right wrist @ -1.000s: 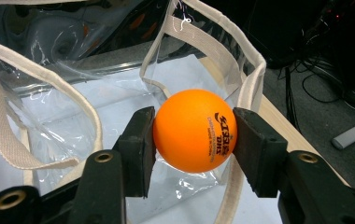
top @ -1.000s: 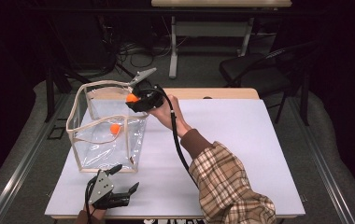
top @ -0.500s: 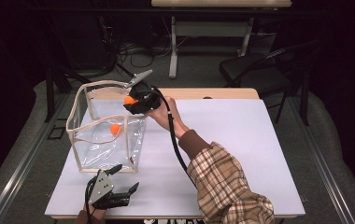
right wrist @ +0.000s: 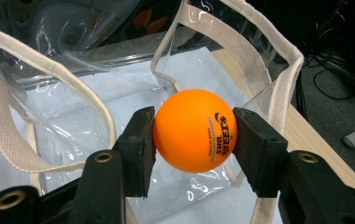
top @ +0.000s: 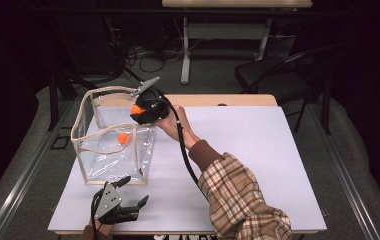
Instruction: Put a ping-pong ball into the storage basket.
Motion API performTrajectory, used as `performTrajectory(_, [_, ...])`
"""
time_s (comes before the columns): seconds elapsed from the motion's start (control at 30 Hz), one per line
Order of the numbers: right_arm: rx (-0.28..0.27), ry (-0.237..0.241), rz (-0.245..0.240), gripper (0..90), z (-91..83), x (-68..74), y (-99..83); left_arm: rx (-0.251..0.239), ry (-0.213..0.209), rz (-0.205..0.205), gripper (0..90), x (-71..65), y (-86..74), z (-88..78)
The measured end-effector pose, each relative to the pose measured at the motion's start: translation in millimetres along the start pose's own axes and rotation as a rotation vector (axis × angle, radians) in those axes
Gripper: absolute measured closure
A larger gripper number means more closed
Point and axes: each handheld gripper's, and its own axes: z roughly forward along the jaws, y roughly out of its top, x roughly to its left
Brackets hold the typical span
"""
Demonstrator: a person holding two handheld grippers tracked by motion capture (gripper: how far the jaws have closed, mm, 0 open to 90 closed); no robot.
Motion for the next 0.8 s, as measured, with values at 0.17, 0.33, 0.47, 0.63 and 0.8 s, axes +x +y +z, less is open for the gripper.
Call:
performTrajectory(0.17, [0.006,0.001,-0.004,50.8,3.0,1.8,0.2,-0.001,0.000,0.000,15.9,-0.1,0.0,0.0])
performTrajectory(0.33, [0.013,0.006,0.002,50.7,5.3,2.7,0.4,0.000,0.000,0.000,15.9,-0.3,0.1,0.0])
performTrajectory(0.47, [0.016,0.008,-0.001,50.7,7.3,2.7,1.1,-0.001,0.001,0.000,15.9,-0.1,0.0,-0.1])
performTrajectory(0.63, [0.026,0.012,0.001,50.6,11.2,3.5,1.3,-0.001,0.000,0.000,15.9,0.0,0.0,-0.2])
performTrajectory(0.8, [0.037,0.015,0.002,50.1,13.9,4.1,0.9,-0.002,0.003,0.006,15.9,0.5,0.1,-0.5])
